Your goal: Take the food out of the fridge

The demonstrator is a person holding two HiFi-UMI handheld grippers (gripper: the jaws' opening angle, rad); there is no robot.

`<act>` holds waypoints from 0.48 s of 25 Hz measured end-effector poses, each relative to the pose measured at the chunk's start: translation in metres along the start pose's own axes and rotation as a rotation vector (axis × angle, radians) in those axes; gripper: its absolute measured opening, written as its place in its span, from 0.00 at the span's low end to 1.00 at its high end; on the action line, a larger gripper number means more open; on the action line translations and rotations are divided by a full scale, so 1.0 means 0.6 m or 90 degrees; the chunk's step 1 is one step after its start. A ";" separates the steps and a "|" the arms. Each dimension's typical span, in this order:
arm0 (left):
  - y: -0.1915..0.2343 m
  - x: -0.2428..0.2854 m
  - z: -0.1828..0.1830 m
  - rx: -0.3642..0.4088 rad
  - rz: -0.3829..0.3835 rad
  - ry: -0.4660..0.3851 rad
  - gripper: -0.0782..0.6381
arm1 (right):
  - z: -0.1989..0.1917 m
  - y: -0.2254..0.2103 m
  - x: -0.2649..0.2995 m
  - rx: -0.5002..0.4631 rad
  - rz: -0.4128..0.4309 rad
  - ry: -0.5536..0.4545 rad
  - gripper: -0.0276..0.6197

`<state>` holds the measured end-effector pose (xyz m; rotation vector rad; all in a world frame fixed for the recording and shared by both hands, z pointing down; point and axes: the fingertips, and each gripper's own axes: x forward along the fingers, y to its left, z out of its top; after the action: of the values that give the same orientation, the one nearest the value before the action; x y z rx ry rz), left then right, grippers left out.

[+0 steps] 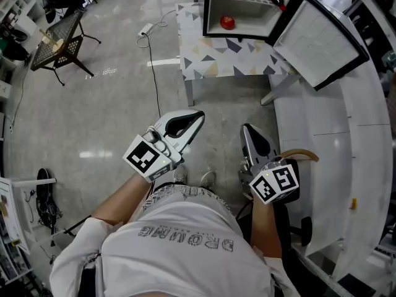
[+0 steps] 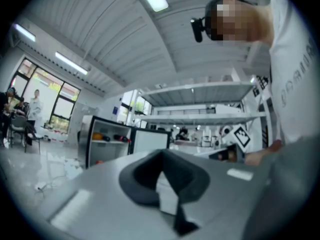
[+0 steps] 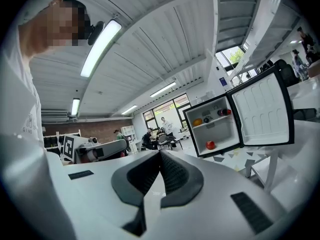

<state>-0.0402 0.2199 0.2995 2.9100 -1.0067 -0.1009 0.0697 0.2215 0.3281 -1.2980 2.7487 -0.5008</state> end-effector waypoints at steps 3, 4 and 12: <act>-0.003 0.007 -0.001 -0.001 0.002 0.000 0.12 | -0.001 -0.007 -0.002 0.007 0.002 0.005 0.05; -0.005 0.010 -0.003 -0.001 0.002 0.001 0.12 | -0.002 -0.010 -0.004 0.008 0.003 0.006 0.05; -0.031 0.034 -0.007 0.002 0.009 -0.004 0.12 | 0.002 -0.034 -0.026 0.006 0.015 0.007 0.05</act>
<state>-0.0124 0.2217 0.3013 2.9062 -1.0299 -0.1078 0.0949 0.2212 0.3320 -1.2628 2.7635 -0.5205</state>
